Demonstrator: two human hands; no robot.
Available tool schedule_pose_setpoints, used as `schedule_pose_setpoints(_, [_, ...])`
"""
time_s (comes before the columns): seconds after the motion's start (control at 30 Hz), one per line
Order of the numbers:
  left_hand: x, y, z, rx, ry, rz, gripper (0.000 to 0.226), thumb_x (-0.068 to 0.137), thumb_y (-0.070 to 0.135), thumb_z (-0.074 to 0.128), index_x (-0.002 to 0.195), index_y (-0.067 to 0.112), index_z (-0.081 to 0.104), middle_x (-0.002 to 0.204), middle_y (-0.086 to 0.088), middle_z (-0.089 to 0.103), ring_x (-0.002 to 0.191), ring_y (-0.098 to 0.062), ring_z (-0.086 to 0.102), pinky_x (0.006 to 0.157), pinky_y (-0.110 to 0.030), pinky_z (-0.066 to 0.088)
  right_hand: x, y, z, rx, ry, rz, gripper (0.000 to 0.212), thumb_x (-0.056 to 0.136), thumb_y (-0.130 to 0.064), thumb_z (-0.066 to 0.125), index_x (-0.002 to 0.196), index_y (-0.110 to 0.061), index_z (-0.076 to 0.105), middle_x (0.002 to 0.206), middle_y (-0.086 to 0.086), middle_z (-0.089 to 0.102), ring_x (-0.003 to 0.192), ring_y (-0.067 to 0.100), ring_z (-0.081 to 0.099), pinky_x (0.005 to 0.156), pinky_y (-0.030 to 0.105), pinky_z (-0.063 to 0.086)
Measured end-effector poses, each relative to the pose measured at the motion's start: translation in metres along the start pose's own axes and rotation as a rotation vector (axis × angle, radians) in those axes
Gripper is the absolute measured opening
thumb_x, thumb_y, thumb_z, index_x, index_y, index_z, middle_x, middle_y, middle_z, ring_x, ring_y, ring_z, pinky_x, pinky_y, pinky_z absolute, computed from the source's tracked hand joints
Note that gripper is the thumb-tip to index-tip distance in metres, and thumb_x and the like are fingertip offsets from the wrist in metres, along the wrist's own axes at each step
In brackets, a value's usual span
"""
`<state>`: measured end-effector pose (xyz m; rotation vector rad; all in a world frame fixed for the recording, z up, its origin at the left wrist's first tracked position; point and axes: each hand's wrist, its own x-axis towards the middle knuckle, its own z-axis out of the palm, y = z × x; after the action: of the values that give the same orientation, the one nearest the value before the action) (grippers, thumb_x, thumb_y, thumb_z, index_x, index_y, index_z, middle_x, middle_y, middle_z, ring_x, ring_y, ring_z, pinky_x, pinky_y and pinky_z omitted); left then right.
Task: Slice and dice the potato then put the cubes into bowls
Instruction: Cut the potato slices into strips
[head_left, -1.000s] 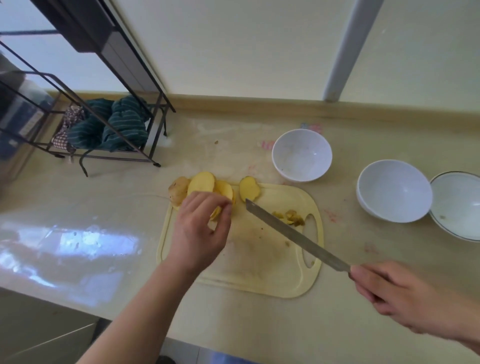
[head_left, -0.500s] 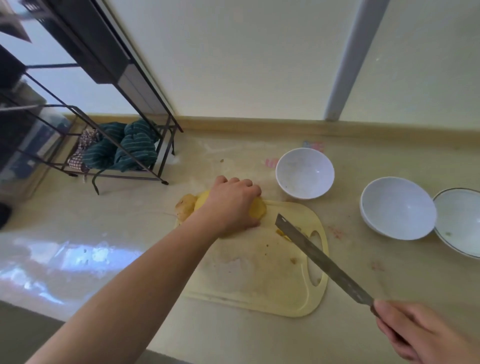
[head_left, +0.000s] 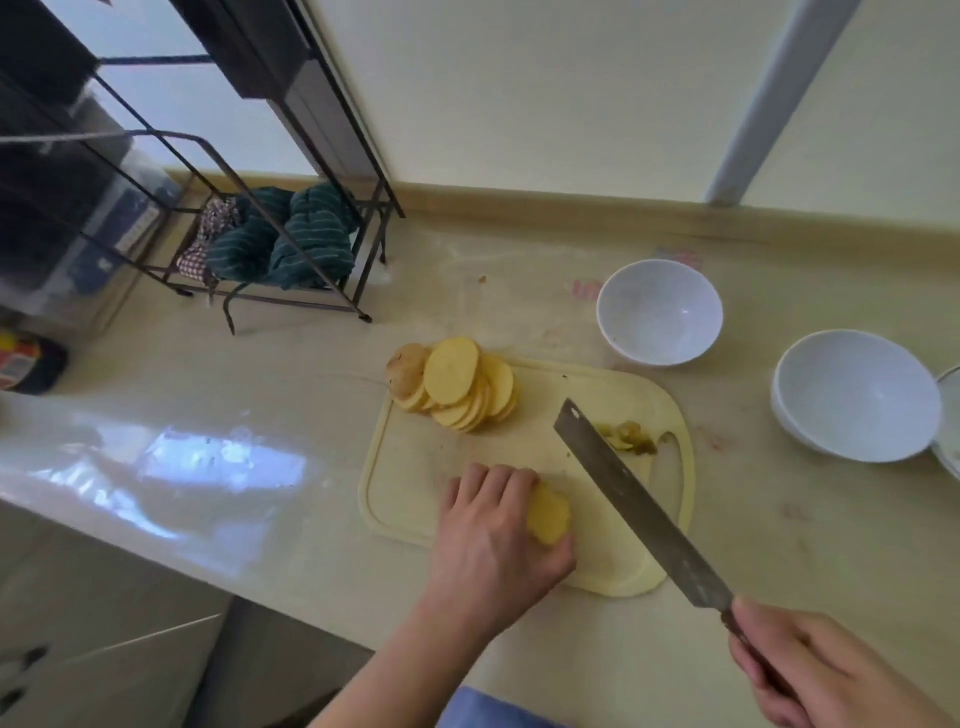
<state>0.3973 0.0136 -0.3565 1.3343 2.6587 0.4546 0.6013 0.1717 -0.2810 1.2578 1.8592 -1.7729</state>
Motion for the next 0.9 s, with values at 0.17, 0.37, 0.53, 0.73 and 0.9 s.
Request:
schedule_pose_setpoints(0.17, [-0.009,0.004,0.01,-0.503,0.088,-0.122,0.058,0.075,0.057,0.073,0.124,0.032,0.054,0.113,0.031,0.055,0.107,0.01,0.049,0.094,-0.029,0.05,0.007,-0.005,0.013,0.061,-0.105,0.161,0.069,0.075,-0.075,0.047,0.062,-0.008,0.045,0.057,0.013,0.027,0.047,0.017,0.021,0.045,0.024,0.015])
schedule_pose_setpoints(0.37, [-0.017,-0.01,0.033,-0.25,0.163,0.004,0.045,0.081,0.055,0.067,0.114,0.026,0.056,0.139,0.007,0.061,0.145,-0.024,0.042,0.107,-0.049,0.036,0.007,-0.004,0.012,-0.006,-0.101,0.151,0.081,0.04,-0.095,0.055,0.058,-0.017,0.046,0.055,0.01,0.027,0.047,0.017,0.017,0.046,0.027,0.011])
schedule_pose_setpoints(0.53, [-0.028,-0.015,0.037,-0.258,0.243,0.075,0.04,0.086,0.046,0.071,0.117,0.023,0.06,0.13,0.005,0.062,0.123,-0.024,0.053,0.097,-0.049,0.043,0.005,-0.001,0.015,-0.039,-0.096,0.118,0.066,0.055,-0.08,0.049,0.057,-0.013,0.044,0.054,0.01,0.028,0.044,0.015,0.02,0.043,0.022,0.015])
schedule_pose_setpoints(0.73, [-0.019,-0.008,0.04,-0.304,0.277,0.082,0.031,0.088,0.033,0.076,0.112,0.014,0.071,0.12,-0.001,0.066,0.11,-0.026,0.058,0.093,-0.046,0.048,0.003,0.005,0.027,-0.158,-0.062,0.038,0.083,0.056,-0.095,0.042,0.063,-0.012,0.041,0.057,0.005,0.032,0.05,0.018,0.028,0.048,0.028,0.024])
schedule_pose_setpoints(0.9, [-0.021,-0.008,0.044,-0.298,0.277,0.119,0.024,0.088,0.027,0.078,0.105,0.01,0.073,0.121,-0.008,0.064,0.11,-0.029,0.058,0.095,-0.042,0.046,0.003,0.007,0.025,-0.246,-0.025,-0.002,0.087,0.048,-0.103,0.032,0.061,-0.017,0.042,0.049,-0.002,0.034,0.048,0.013,0.032,0.049,0.025,0.027])
